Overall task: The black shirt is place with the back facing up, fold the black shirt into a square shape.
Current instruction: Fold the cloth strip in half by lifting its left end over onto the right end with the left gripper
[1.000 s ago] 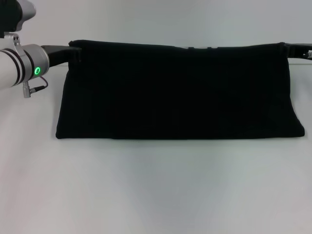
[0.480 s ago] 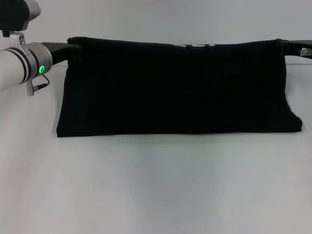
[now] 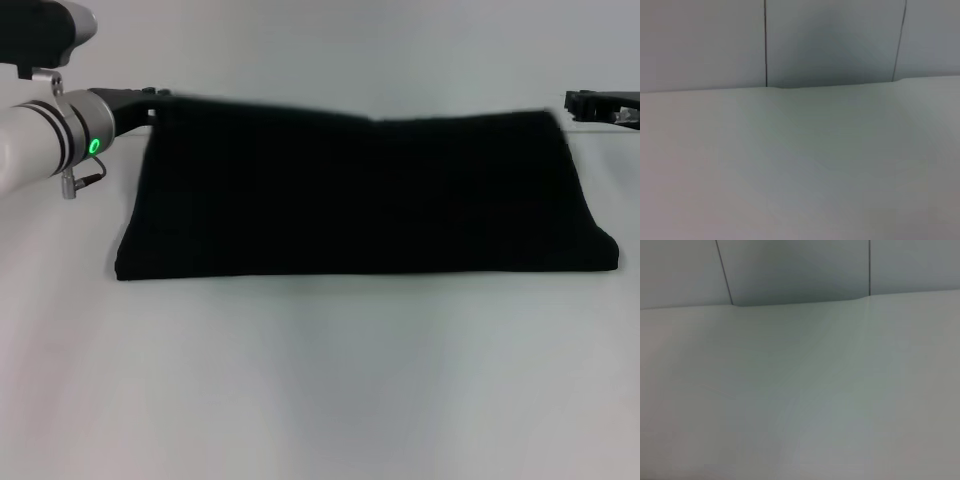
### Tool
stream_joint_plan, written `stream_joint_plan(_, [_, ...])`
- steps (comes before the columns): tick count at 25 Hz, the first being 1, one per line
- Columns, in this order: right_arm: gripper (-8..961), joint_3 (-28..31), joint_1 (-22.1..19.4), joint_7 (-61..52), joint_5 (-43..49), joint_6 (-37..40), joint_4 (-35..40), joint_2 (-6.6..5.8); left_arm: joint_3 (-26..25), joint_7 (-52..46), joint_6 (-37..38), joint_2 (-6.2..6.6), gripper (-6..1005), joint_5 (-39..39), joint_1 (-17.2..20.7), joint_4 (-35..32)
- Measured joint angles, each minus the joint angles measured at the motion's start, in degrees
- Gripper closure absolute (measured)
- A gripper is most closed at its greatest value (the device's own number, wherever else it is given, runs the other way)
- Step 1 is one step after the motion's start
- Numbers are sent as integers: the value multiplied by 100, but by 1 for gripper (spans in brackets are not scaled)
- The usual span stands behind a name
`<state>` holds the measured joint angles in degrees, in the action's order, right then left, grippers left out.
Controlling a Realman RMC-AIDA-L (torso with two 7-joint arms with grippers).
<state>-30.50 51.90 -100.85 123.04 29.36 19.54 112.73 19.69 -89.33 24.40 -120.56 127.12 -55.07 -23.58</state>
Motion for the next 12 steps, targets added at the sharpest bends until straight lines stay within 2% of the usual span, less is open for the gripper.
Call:
stream_joint_plan(3, [775, 0, -22, -11, 0, -128, 31, 16, -1, 11, -159, -21, 988, -91, -11, -7])
stream_joint_plan(6, [721, 1, -45, -25, 0, -253, 50, 16, 0, 9, -291, -23, 778, -213, -8, -21])
stream_joint_plan(12, [614, 65, -204, -218, -5, -38, 321, -16, 0, -53, -119, 17, 540, -363, 103, -208])
